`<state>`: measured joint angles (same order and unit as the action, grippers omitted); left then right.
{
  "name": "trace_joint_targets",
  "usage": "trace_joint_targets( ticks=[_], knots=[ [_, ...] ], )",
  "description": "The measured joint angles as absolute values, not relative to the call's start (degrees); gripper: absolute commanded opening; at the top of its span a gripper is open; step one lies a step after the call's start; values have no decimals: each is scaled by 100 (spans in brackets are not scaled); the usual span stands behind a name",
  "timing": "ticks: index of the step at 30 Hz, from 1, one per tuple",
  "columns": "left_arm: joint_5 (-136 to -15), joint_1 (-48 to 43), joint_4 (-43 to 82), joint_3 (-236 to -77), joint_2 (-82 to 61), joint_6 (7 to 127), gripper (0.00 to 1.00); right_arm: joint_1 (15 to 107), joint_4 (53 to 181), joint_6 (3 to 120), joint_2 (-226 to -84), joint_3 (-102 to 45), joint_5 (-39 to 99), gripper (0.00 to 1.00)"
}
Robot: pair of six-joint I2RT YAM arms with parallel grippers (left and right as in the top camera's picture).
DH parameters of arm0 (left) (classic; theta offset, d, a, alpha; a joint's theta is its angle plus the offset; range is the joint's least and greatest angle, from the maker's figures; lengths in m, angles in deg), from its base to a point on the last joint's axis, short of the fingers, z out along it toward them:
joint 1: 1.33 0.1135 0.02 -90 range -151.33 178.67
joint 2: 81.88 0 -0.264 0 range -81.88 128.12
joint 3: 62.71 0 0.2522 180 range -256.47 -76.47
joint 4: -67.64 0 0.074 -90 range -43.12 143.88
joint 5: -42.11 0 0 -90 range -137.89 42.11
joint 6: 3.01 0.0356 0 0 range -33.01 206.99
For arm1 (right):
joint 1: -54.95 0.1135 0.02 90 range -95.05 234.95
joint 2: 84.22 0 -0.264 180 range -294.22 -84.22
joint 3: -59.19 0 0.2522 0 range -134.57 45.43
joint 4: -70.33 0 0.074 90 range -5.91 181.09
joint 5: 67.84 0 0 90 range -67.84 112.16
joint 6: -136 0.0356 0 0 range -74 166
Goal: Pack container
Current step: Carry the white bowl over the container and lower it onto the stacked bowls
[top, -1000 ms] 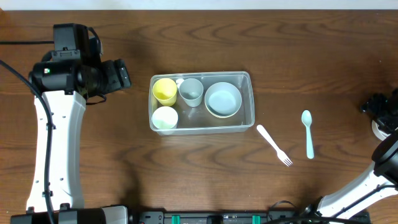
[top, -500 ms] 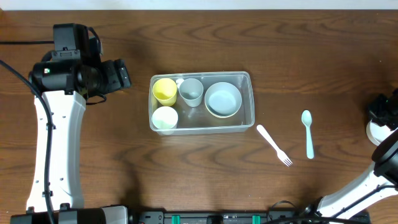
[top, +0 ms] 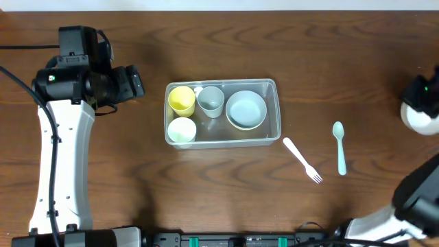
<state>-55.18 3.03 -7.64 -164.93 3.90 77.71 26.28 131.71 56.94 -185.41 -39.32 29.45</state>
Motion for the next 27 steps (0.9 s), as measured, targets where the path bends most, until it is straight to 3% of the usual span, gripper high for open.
trace_joint_targets(
  ticks=[8,17,27],
  knots=[
    [-5518,303,-764,-16493,390,7771,91,5328,13099,4577,-17245,-3959,3301,1],
    [-5518,303,-764,-16493,390,7771,91,8034,13206,3372,-17387,-3959,2927,1],
    [-5518,303,-764,-16493,390,7771,92,8751,13125,3167,-18471,-3959,2647,1]
  ],
)
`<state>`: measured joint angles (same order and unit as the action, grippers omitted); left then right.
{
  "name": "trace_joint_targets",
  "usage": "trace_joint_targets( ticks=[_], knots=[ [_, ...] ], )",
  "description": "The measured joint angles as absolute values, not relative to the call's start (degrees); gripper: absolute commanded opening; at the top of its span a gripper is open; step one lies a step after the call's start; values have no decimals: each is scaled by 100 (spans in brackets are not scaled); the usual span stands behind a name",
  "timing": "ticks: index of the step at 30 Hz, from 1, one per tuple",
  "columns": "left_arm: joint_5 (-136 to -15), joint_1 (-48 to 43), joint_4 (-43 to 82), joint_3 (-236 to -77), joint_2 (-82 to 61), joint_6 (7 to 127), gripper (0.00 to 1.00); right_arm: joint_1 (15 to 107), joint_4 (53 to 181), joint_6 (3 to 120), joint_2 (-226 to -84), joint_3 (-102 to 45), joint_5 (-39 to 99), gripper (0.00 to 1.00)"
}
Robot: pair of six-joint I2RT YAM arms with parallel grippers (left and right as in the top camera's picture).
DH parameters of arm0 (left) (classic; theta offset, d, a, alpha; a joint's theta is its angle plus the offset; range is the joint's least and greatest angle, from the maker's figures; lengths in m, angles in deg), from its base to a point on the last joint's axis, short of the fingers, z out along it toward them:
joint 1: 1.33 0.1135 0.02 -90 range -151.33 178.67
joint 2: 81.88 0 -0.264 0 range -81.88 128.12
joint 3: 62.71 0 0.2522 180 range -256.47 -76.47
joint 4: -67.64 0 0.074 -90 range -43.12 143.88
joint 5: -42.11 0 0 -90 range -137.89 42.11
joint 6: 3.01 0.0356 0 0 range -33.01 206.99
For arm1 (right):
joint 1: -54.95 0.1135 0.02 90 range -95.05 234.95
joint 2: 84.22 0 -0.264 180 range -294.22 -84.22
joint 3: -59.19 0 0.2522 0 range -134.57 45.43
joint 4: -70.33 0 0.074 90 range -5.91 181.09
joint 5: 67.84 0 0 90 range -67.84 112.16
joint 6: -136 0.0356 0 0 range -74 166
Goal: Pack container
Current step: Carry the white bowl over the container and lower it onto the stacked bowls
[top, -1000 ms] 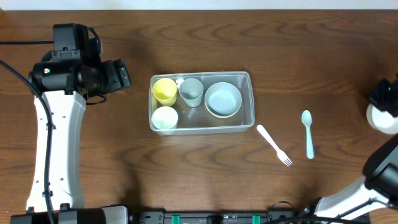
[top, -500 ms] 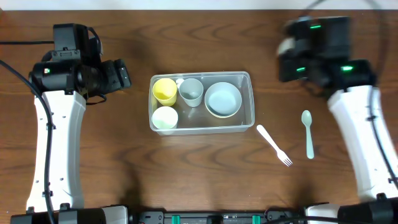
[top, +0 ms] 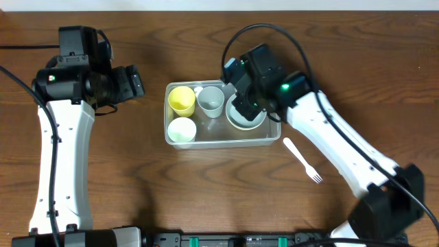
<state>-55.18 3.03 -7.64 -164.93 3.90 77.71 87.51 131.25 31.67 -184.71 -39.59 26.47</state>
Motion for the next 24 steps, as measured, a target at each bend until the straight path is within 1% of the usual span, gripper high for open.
trace_joint_targets(
  ticks=[6,15,16,18,21,22,24],
  knots=[
    [-5518,303,-764,-16493,390,7771,91,8748,13123,3160,-19018,-3959,2601,1],
    [-5518,303,-764,-16491,390,7771,91,8748,13112,3138,-19072,-3959,2649,2],
    [-5518,303,-764,-16491,390,7771,92,8748,13112,3138,-19072,-3959,2649,4],
    [-5518,303,-764,-16493,390,7771,91,8748,13123,3134,-19072,-3959,2656,21],
    [-5518,303,-764,-16491,390,7771,92,8748,13136,3119,-19072,-3959,2667,36],
    [-5518,303,-766,-16493,390,7771,91,8748,13138,3097,-19072,-3959,2667,38],
    [-5518,303,-766,-16493,390,7771,91,8751,13134,3073,-19072,-3959,2669,38]
  ],
)
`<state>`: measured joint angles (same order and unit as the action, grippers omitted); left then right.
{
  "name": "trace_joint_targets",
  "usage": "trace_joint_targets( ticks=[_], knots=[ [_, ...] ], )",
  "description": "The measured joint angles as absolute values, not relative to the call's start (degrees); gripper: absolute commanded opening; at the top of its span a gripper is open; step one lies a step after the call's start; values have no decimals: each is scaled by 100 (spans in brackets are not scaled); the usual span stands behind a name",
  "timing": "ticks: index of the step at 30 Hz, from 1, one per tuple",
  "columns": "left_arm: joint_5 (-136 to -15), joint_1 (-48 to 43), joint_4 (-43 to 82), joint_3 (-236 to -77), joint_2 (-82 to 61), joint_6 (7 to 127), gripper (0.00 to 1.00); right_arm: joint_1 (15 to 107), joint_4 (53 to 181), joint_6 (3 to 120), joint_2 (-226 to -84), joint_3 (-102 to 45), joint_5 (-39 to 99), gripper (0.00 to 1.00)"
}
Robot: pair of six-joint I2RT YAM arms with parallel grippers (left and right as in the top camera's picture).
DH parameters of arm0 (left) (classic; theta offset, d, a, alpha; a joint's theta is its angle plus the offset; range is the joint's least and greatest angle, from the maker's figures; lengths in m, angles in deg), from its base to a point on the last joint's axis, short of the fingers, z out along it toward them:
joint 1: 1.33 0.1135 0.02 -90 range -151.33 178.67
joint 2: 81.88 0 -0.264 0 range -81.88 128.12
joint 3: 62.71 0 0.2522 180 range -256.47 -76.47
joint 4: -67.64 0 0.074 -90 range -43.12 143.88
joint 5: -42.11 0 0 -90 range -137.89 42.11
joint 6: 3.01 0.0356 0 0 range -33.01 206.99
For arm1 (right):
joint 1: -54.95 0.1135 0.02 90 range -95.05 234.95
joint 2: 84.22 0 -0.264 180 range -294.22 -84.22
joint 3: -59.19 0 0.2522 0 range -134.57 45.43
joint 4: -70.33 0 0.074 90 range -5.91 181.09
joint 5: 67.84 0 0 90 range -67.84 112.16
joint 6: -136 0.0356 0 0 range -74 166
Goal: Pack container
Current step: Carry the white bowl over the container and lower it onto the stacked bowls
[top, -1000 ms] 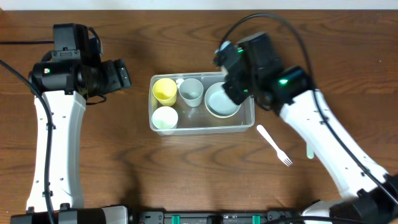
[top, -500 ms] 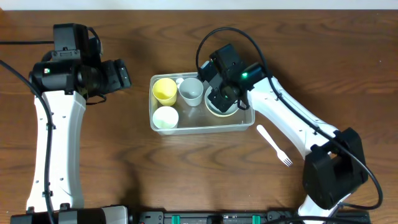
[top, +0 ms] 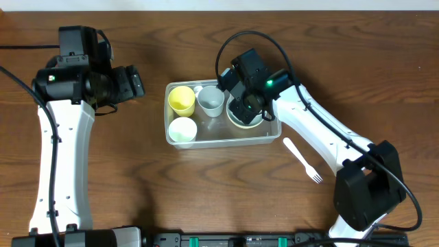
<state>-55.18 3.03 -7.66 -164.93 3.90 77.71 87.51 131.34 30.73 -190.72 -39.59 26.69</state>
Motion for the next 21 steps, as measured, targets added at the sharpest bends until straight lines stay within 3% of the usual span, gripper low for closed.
trace_joint_targets(
  ticks=[11,13,15,21],
  knots=[
    [-5518,303,-764,-16493,390,7771,91,8748,13094,3075,-19072,-3959,2667,39],
    [-5518,303,-766,-16493,390,7771,91,8748,13064,3073,-19072,-3959,2667,36],
    [-5518,303,-764,-16493,390,7771,91,8748,13024,3042,-19072,-3959,2663,25],
    [-5518,303,-764,-16493,390,7771,91,8748,12889,3239,-19072,-3959,2330,26]
  ],
)
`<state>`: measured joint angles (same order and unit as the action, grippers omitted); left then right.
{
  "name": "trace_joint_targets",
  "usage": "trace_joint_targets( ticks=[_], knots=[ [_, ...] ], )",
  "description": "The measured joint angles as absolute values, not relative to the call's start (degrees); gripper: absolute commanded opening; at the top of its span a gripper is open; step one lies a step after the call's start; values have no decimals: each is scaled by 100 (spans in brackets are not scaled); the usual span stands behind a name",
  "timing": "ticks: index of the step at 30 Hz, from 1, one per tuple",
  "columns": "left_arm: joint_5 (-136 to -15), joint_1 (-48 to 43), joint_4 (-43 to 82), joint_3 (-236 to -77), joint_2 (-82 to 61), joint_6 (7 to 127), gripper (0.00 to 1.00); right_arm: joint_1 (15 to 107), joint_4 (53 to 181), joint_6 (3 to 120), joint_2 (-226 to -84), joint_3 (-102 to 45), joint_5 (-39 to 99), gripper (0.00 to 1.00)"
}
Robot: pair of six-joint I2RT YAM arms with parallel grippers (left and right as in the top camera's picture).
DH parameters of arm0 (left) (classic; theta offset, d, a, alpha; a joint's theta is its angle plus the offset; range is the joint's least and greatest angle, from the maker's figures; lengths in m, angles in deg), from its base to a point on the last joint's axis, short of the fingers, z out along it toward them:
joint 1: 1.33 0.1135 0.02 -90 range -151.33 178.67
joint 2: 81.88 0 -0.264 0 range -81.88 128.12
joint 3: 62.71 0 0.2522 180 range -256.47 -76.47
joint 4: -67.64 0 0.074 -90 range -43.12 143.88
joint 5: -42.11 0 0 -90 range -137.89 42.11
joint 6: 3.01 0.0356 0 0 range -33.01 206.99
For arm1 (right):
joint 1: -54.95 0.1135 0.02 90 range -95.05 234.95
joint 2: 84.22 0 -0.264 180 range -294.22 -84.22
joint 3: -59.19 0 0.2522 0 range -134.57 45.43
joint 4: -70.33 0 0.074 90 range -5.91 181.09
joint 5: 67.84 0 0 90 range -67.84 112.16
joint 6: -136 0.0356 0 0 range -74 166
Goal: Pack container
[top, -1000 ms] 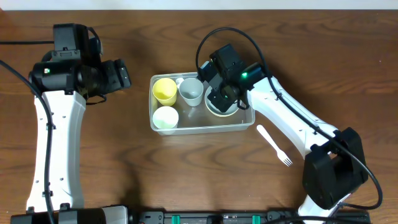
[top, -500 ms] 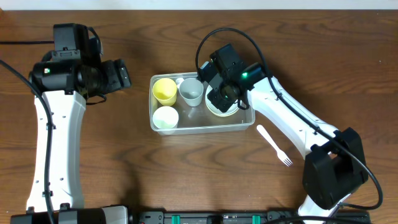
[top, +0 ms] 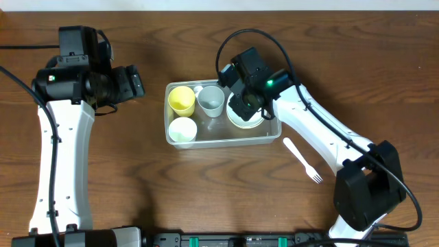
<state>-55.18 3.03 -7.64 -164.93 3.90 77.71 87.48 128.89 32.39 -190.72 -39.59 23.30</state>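
A clear plastic container (top: 273,137) sits mid-table. It holds a yellow cup (top: 181,99), a grey cup (top: 210,100), a pale green cup (top: 182,130) and a pale bowl (top: 251,122). My right gripper (top: 240,107) hangs low over the bowl's left part, and its own body hides its fingers. A white fork (top: 302,160) lies on the table right of the container. No spoon shows anywhere. My left gripper (top: 132,82) stays left of the container, away from everything.
The right arm (top: 322,134) stretches from the front right corner across the table to the container, passing just above the fork. The left arm (top: 62,151) runs along the left side. Bare wood surrounds the container.
The right gripper has shifted very slightly toward the far side over the bowl. The cups, bowl, fork and left arm are where they were.
At first the right arm was off at the right edge, and a pale blue spoon and the fork lay right of the container. Then the spoon was gone from the table and the right gripper was over the bowl, where it has stayed since.
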Motion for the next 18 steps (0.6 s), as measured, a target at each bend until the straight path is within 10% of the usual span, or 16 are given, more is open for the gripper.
trace_joint_targets(
  ticks=[13,18],
  knots=[
    [-5518,303,-764,-16493,390,7771,91,8622,12738,4664,-19072,-3959,127,19],
    [-5518,303,-764,-16493,390,7771,91,8609,12644,4863,-19072,-3959,-87,1]
  ],
)
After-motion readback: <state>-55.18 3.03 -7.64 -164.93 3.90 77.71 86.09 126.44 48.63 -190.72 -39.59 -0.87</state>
